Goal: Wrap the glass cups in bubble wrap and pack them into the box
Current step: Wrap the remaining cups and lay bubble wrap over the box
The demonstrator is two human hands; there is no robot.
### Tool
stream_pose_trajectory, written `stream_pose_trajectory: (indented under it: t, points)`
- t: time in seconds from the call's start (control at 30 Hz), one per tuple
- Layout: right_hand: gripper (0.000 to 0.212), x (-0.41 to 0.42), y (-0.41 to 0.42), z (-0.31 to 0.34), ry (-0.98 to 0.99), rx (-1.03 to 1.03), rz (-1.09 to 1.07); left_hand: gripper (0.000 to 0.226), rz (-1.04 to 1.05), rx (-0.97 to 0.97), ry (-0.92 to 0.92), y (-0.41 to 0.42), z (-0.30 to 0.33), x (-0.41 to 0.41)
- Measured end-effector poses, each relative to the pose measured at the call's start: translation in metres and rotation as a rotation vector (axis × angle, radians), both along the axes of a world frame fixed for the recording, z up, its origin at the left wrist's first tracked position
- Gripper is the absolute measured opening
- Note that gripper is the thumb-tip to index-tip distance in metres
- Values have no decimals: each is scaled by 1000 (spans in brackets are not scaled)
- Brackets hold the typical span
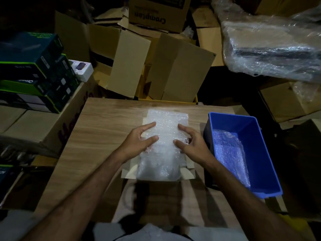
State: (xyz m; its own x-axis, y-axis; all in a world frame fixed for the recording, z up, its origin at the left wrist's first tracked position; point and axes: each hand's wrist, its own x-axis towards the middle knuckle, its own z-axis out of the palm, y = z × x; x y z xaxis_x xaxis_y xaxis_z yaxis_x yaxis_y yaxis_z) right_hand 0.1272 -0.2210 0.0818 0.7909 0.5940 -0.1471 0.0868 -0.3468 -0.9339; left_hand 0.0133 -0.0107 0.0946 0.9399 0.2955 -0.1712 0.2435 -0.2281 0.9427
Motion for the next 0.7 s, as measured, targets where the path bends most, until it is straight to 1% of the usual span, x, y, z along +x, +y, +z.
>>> stream_pose_trajectory:
  t: [0.13,0.23,0.37,0.53,0.7]
  points:
    - [66,-1,2,0,-19,-12,0,76,-35,-24,28,5,-4,-2]
    - [76,-4,4,-6,-26,-85,42,84,-68,-2,77,7,-12,-8]
    - [89,-12,6,-18,-47,-192,84,88,-72,31,138,9,-30,-17]
    - [97,-24,7,-37,-97,-372,131,96,-34,255,239,8,-61,-29]
    - [103,-34,14,-57,-187,-567,244,104,-131,463,377,-2,-77,-34]
